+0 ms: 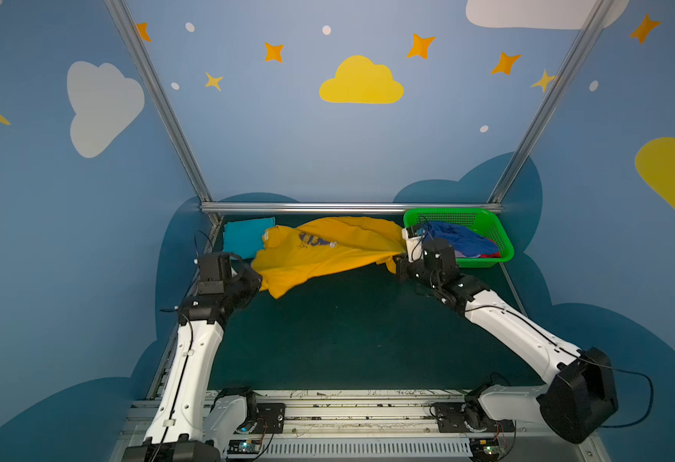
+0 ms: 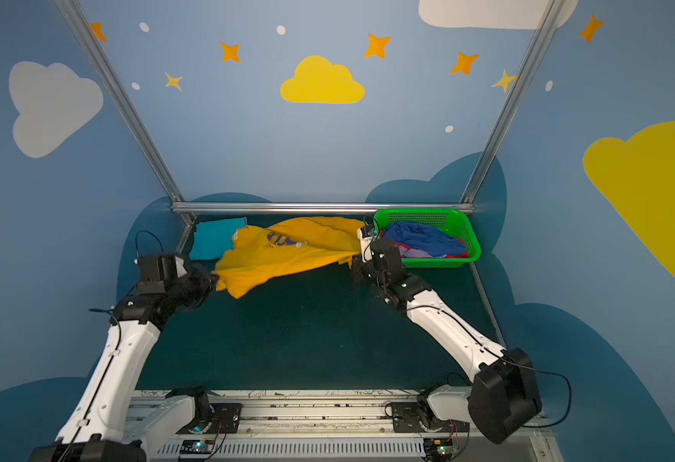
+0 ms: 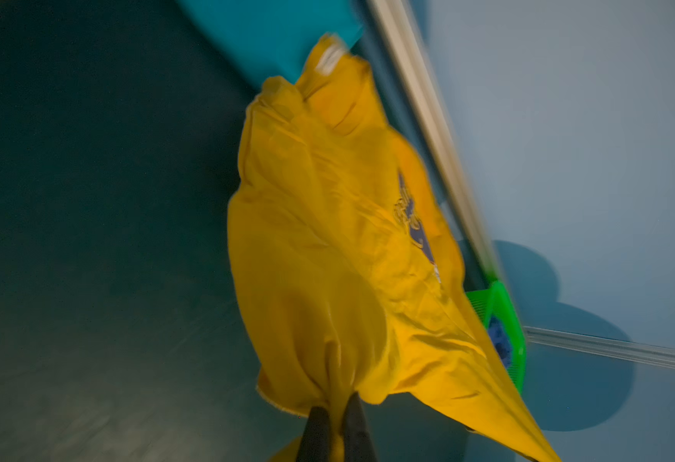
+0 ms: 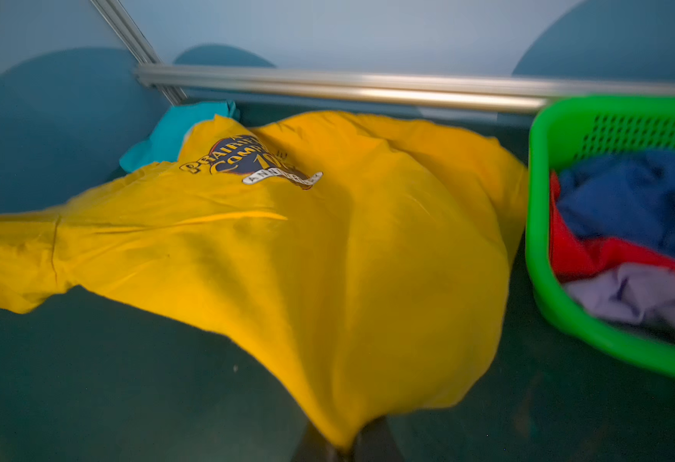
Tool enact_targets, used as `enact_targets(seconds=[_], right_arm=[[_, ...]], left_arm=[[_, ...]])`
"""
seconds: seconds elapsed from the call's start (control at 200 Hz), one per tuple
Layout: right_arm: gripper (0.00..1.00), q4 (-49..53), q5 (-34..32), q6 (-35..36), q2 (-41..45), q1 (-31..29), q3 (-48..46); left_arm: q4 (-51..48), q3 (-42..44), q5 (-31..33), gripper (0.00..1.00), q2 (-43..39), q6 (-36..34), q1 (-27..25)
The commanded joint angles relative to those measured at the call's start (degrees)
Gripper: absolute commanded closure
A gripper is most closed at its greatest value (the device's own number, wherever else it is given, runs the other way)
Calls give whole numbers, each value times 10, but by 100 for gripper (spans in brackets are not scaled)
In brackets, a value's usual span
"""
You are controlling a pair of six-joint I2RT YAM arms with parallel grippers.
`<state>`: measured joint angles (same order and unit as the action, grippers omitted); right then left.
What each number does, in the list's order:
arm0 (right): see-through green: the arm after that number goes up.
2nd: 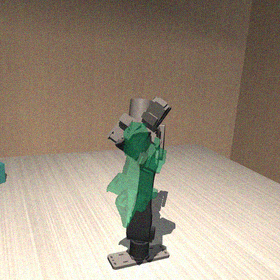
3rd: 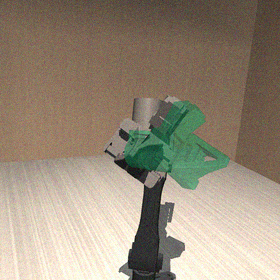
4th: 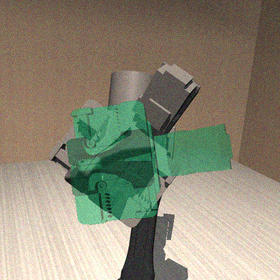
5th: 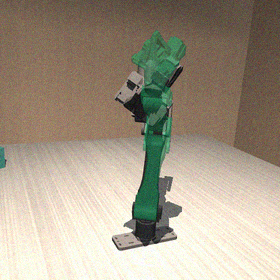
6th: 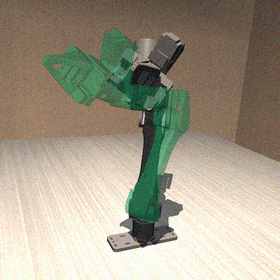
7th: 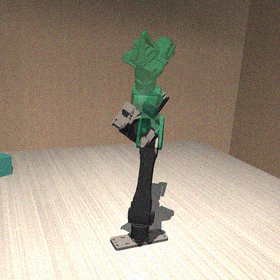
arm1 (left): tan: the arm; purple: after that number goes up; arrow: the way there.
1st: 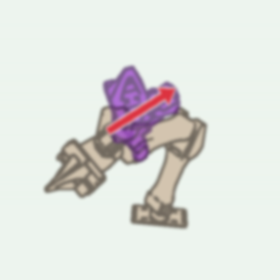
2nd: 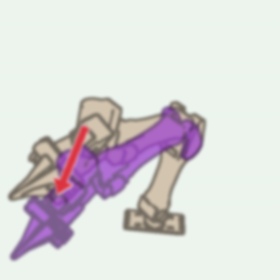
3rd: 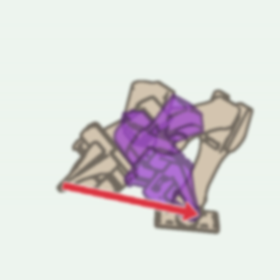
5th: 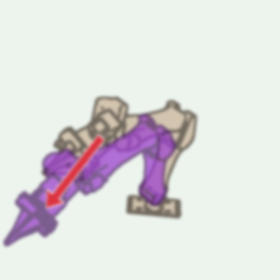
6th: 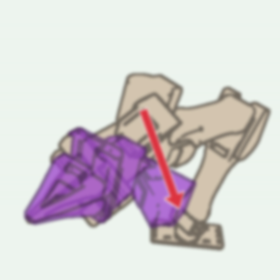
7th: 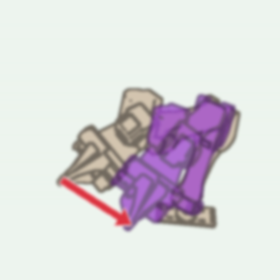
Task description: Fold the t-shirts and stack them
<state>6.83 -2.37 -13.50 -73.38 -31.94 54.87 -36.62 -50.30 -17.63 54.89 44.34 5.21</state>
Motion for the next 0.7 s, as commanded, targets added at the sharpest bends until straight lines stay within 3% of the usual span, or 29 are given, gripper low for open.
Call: enact_targets(seconds=[0.0, 0.205, 0.401, 0.526, 0.696], right_arm=[[100, 11, -30, -30, 41, -2, -8], [100, 37, -56, -37, 21, 0, 7], [100, 37, -50, -41, -125, 53, 118], [100, 52, -32, -24, -229, 86, 298], [100, 89, -23, 15, -344, 94, 588]], left_arm=[[-6, 23, 21, 96, -42, 1, 3], [36, 5, 8, 96, 10, 18, -3], [140, -66, -10, 96, 158, 44, -36], [145, -245, -12, 96, 287, 35, -84], [58, -604, 25, 96, 426, -16, -103]])
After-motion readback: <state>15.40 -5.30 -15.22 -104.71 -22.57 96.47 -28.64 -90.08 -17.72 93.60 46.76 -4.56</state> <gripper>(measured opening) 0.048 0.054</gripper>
